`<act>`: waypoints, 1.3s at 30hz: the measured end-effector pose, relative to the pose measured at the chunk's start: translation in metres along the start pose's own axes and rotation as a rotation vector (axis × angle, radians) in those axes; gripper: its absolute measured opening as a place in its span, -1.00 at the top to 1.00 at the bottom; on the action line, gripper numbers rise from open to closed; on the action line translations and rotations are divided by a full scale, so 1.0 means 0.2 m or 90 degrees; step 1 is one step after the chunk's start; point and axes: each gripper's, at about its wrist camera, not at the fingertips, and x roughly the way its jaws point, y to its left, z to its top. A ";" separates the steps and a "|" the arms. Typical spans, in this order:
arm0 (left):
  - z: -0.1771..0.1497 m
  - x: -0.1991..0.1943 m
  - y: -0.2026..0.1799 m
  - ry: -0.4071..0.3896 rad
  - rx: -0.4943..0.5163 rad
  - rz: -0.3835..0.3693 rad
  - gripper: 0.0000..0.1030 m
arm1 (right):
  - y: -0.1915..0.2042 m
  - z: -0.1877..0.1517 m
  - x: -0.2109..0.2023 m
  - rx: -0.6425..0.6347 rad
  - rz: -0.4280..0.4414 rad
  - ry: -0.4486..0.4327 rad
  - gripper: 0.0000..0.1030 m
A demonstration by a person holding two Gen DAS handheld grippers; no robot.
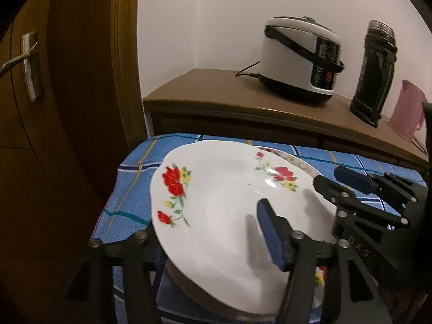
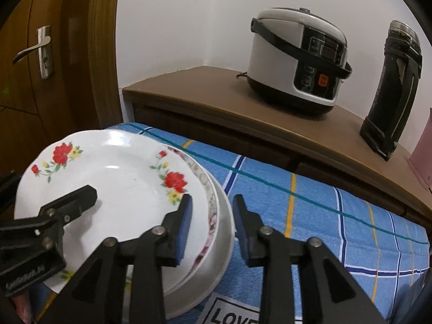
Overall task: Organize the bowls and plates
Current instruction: 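Open both tools and pull them back from the plate rim, then move both tools to the rim of the pink plastic bowl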
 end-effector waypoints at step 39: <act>0.01 -0.01 0.19 -0.011 -0.114 0.051 -0.58 | -0.02 -0.15 -0.60 0.023 -0.011 -0.124 -0.19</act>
